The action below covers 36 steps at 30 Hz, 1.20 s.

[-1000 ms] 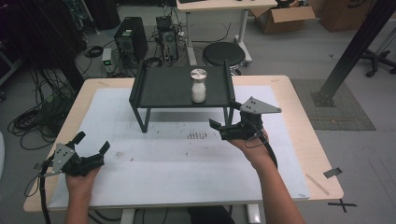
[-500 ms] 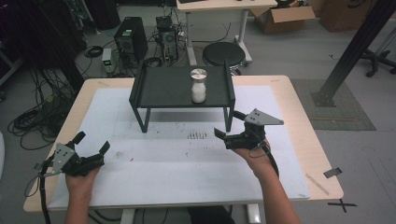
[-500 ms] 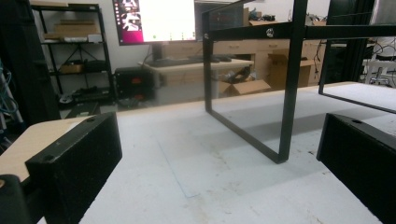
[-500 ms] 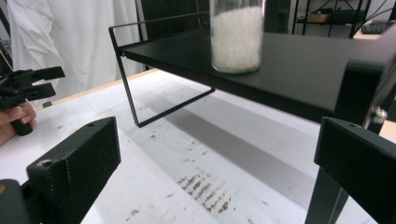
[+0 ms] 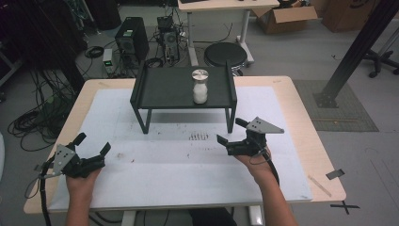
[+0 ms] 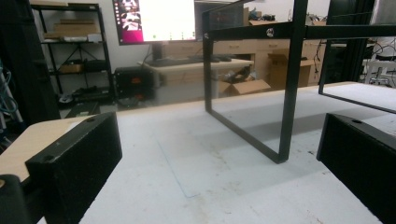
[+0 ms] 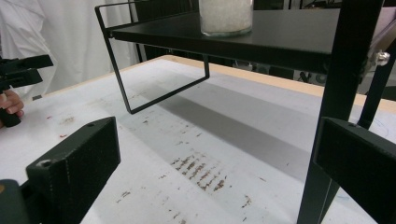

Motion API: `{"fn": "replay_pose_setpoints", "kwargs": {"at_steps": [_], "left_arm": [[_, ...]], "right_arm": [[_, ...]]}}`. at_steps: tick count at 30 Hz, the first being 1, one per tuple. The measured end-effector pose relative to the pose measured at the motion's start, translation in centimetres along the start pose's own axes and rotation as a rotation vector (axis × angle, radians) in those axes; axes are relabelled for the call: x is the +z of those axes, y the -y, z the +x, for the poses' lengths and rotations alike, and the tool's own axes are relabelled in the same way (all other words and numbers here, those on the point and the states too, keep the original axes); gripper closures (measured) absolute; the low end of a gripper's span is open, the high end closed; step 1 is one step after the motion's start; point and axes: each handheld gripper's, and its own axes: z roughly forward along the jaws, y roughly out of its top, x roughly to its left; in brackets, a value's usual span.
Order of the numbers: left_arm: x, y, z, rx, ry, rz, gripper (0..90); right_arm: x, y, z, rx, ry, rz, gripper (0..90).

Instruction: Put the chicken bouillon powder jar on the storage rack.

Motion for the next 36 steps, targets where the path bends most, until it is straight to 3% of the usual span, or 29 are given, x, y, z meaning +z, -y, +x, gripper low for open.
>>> {"fn": "replay_pose_setpoints", "kwargs": {"at_steps": [26, 36], "left_arm": [[0.0, 0.0, 0.0, -0.004, 0.002, -0.001, 0.5], [0.0, 0.0, 0.0, -0.002, 0.002, -0.001, 0.5]], "right_arm": [[0.3, 4.5, -0.5, 0.038, 0.045, 0.033, 1.4], [-0.2, 5.2, -0.4, 0.034, 0.053, -0.013, 1.5]]}}
